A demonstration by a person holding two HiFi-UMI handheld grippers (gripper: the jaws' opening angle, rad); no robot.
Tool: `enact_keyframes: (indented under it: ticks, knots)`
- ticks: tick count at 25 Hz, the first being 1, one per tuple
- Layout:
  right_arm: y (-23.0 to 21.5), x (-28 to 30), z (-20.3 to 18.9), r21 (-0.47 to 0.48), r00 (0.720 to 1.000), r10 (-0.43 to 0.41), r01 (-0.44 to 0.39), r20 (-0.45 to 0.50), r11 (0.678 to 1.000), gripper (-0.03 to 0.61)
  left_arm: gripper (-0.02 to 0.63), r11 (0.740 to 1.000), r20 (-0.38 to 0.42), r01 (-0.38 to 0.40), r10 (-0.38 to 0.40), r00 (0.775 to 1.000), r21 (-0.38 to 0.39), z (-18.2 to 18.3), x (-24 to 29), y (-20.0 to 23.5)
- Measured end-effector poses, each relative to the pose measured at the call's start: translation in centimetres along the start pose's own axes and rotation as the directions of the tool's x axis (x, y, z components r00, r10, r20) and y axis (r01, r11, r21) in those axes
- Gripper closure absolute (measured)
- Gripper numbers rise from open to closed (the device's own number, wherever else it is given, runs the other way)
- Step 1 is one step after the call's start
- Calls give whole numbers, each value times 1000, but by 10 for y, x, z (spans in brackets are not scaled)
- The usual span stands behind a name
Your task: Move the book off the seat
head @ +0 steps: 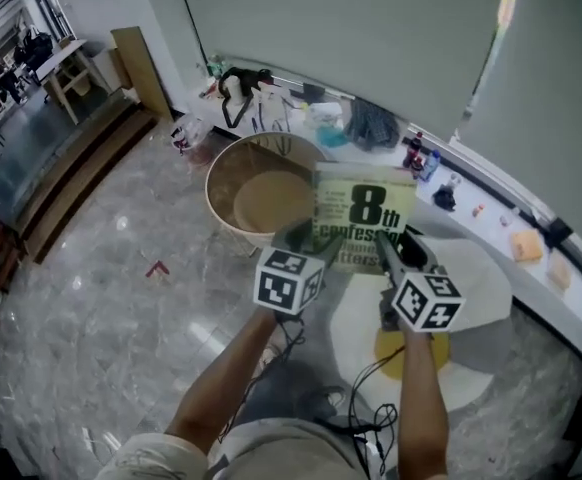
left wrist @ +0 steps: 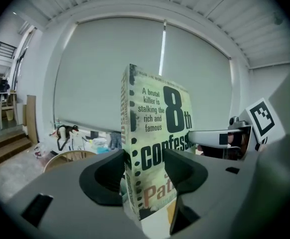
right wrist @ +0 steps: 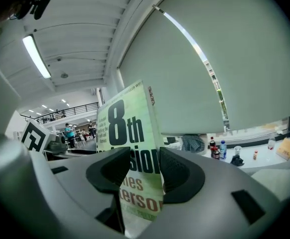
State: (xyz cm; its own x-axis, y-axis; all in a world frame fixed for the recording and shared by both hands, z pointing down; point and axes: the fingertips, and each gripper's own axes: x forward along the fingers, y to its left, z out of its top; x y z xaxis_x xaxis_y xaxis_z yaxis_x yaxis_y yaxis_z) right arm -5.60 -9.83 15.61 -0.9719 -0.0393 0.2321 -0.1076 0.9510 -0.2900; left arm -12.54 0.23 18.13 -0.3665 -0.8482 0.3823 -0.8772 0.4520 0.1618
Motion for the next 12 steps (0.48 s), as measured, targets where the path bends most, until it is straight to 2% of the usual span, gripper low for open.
enact_keyframes:
  ticks: [12]
  knots:
    - [152, 153, -3, -63, 986, 156, -159, -56, 985, 388, 357, 984, 69, -150, 157, 985, -91, 8, -75, 195]
